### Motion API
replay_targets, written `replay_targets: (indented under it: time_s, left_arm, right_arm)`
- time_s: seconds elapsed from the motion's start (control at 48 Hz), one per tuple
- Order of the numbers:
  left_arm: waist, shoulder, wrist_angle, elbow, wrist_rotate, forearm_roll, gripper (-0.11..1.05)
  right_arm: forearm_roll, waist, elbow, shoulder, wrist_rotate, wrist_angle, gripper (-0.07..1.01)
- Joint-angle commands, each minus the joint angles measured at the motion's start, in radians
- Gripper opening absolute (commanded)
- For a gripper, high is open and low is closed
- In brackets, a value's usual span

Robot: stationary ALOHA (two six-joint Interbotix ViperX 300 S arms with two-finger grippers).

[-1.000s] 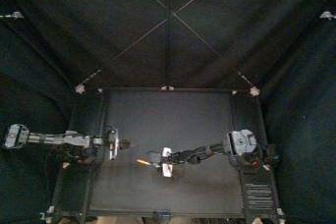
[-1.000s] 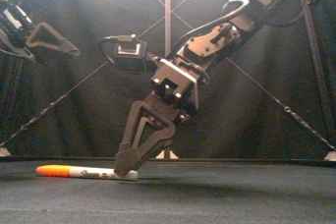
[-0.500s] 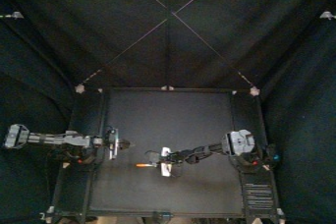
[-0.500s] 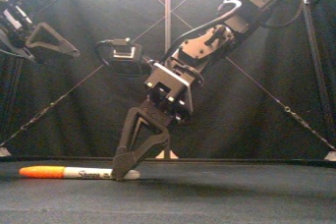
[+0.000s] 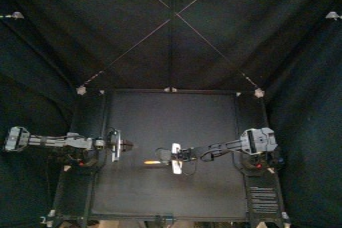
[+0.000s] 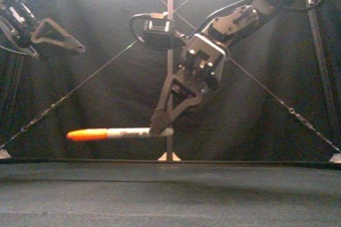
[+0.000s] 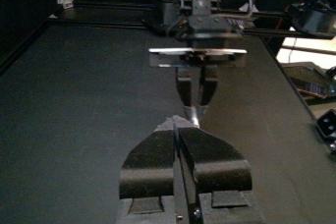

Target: Uncap the pen

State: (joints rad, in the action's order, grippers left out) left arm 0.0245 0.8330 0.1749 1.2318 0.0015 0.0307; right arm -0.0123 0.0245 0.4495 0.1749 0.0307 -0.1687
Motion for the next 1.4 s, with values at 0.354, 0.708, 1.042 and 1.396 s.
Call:
replay_targets:
  time_s: [0.354, 0.708, 1.042, 1.396]
  left_arm:
    - [0.000, -0.221, -0.015, -0.137, -0.0031, 0.032, 0.66]
    - [-0.009, -0.331, -0.146, -0.198, -0.0031, 0.057, 0.76]
    - [-0.011, -0.393, -0.166, -0.221, -0.0015, 0.098, 0.76]
    - [-0.011, -0.480, -0.179, -0.261, -0.0015, 0.098, 0.75]
  right_arm:
    - [0.063, -0.043, 0.009, -0.146, 0.000, 0.003, 0.57]
    - [0.078, -0.044, 0.012, -0.164, 0.000, 0.003, 0.57]
    - [0.091, -0.055, 0.009, -0.164, 0.000, 0.003, 0.57]
    - [0.100, -0.060, 0.012, -0.170, 0.002, 0.003, 0.57]
